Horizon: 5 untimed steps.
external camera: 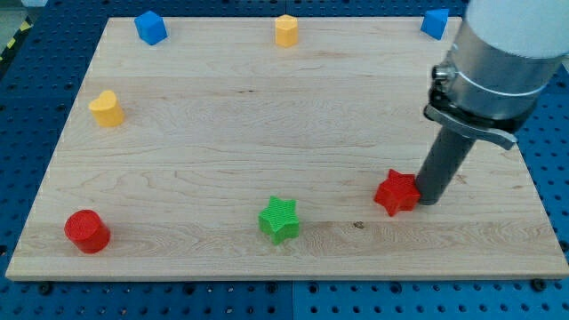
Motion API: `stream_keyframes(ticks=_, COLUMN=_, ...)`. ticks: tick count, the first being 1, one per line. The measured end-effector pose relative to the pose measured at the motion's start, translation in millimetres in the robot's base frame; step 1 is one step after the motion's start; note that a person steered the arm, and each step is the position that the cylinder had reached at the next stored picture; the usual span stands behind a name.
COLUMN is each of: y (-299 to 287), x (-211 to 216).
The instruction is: Slightly push the red star diagonally to the green circle
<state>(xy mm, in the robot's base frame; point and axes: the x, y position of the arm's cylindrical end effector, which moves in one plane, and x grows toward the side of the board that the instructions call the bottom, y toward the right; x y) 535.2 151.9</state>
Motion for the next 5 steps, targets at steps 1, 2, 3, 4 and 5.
stream_keyframes(ticks=1, y=9.3, x=10.9)
stream_keyframes(ticks=2, y=8.7, x=16.5)
stream_keyframes(ticks=3, y=0.1, x=24.2)
stream_keyframes(ticks=4, y=-24.8, x=33.2)
stream_keyframes(ticks=5, y=-26.4, x=32.9)
